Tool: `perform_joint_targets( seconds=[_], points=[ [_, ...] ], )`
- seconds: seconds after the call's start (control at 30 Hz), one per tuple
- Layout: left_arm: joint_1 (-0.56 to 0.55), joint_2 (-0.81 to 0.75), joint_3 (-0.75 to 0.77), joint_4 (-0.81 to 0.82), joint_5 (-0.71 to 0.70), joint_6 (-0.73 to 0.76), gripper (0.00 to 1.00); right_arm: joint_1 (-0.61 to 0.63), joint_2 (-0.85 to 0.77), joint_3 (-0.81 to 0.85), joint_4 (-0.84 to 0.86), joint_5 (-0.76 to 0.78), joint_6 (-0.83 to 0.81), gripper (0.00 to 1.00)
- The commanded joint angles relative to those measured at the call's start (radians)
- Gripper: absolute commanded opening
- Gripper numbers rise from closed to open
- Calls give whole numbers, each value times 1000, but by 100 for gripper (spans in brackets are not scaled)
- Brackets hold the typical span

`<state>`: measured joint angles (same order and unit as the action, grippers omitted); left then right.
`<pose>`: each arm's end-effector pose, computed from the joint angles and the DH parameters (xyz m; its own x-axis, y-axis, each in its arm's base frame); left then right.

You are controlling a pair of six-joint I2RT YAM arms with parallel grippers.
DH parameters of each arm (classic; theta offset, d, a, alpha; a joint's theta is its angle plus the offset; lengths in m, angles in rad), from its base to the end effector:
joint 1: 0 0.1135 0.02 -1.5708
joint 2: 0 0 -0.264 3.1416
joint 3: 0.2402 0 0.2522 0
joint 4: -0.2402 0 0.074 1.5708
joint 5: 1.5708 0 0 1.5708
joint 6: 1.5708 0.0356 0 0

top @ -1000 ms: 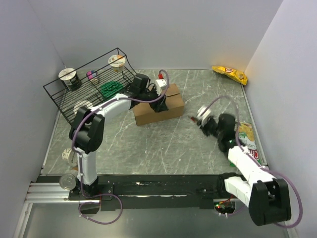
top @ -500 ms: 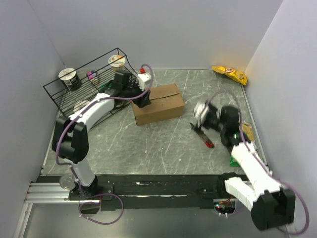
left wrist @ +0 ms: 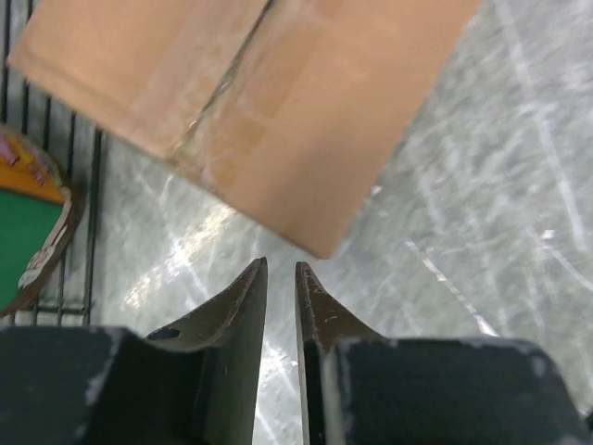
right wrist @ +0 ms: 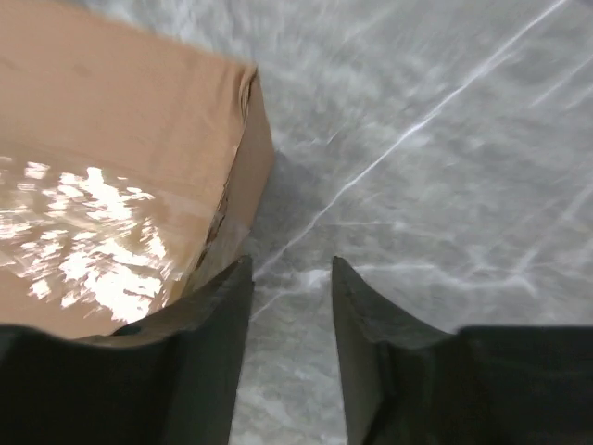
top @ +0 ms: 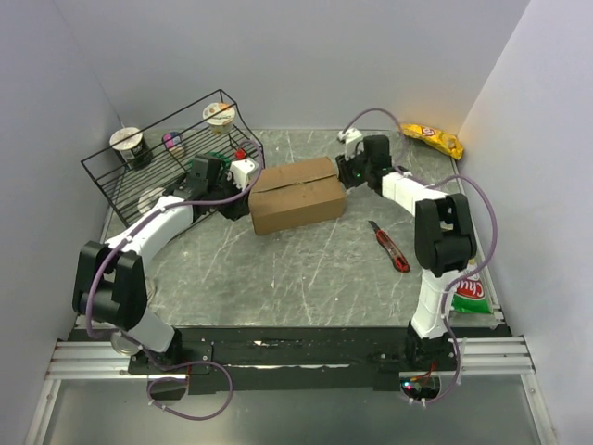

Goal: Unpack the express box
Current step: Place the knife at the center of the board, then open the express box at the center of the board.

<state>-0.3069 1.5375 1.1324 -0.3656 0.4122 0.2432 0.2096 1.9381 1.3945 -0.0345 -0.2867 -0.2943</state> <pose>0.3164 -0.1153 0.2617 -0.5119 0.3937 -0.7635 0.6945 0.7128 -0.0981 0.4342 0.1027 0.2254 -0.3864 -0.3666 -0.8463 -0.5677 0.8177 -0.0951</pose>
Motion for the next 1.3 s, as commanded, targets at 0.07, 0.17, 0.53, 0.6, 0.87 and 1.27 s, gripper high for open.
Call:
perform_joint_targets(
  seconds=[0.07, 0.17, 0.53, 0.6, 0.87, 1.27],
  points=[
    [0, 64, 16, 4, -148, 59, 27, 59, -106, 8, -66, -66, -51, 43],
    [2, 144, 94, -48, -211, 123, 34, 126, -221, -112, -180, -140, -103, 42],
    [-17, 190, 79, 159, -88, 219, 56, 192, -778, -491, -377, -154, -77, 44],
    [-20, 200, 139, 117, -93, 174, 57, 156, -777, -392, -364, -122, -57, 59],
    [-20, -57, -37, 206, -66, 7, 65, 241, -535, -177, -225, -60, -345, 100],
    [-40, 80, -16, 306, 62, -321, 67, 286, -317, -192, -237, -43, -632, 100]
  ],
)
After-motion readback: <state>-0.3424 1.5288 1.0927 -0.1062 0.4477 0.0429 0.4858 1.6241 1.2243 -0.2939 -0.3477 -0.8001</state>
